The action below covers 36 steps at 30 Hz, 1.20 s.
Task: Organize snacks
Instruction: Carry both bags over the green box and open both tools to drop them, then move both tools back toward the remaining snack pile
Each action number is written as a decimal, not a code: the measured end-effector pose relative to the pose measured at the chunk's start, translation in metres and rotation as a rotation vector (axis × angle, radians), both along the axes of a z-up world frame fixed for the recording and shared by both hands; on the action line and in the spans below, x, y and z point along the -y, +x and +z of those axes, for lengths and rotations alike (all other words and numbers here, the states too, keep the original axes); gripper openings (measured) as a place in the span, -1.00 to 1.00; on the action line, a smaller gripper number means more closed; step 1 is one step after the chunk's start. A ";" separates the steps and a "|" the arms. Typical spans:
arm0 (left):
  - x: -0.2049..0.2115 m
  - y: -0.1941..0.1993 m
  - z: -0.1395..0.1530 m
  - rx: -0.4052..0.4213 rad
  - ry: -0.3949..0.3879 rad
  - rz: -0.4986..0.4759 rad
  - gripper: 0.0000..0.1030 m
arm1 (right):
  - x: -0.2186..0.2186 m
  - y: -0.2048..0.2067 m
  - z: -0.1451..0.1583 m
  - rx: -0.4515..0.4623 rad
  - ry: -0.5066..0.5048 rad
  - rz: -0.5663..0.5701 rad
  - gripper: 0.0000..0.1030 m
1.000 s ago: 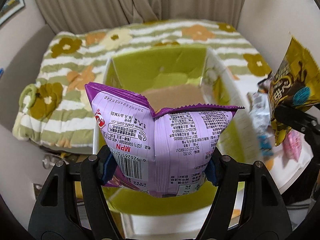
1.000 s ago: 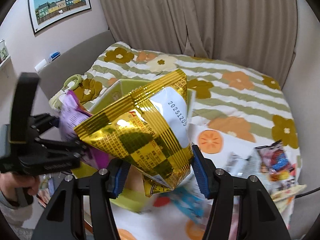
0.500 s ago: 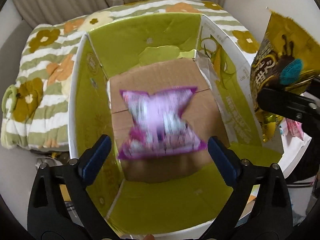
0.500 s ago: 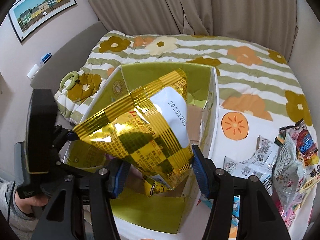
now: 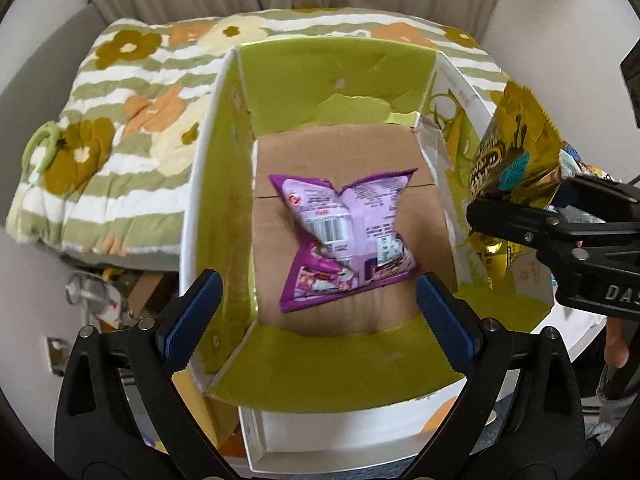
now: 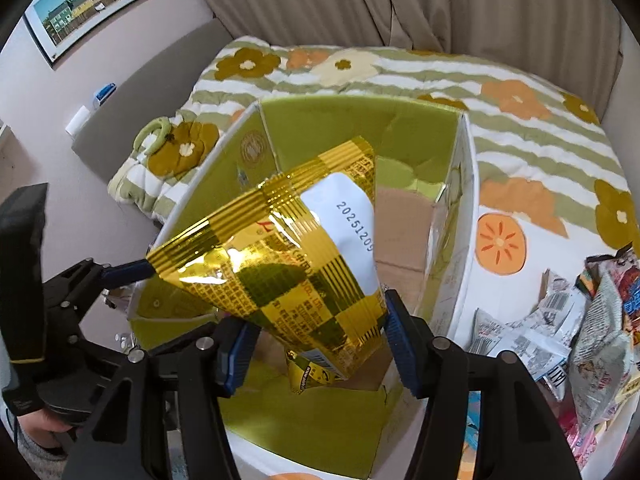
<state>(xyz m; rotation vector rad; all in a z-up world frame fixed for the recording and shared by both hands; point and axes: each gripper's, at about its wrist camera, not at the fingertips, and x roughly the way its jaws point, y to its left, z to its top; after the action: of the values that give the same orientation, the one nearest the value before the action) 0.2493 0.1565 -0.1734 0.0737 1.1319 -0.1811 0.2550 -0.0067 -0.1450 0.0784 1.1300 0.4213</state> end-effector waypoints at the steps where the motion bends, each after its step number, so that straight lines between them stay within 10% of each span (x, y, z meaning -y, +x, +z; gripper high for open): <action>1: -0.002 -0.002 0.001 0.004 0.003 0.010 0.87 | 0.000 0.000 -0.003 -0.010 0.003 0.002 0.12; 5: -0.009 -0.008 -0.002 0.003 0.001 0.039 0.87 | 0.002 -0.006 -0.009 -0.003 0.007 0.008 1.00; 36: -0.006 -0.080 0.070 0.228 -0.010 0.037 0.87 | 0.026 -0.091 0.072 0.234 0.034 -0.109 1.00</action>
<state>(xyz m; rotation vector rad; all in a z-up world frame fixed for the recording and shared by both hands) 0.1696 0.1621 -0.1030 0.0626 0.9048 -0.1413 0.1641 -0.0327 -0.0733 0.1168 0.8837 0.3434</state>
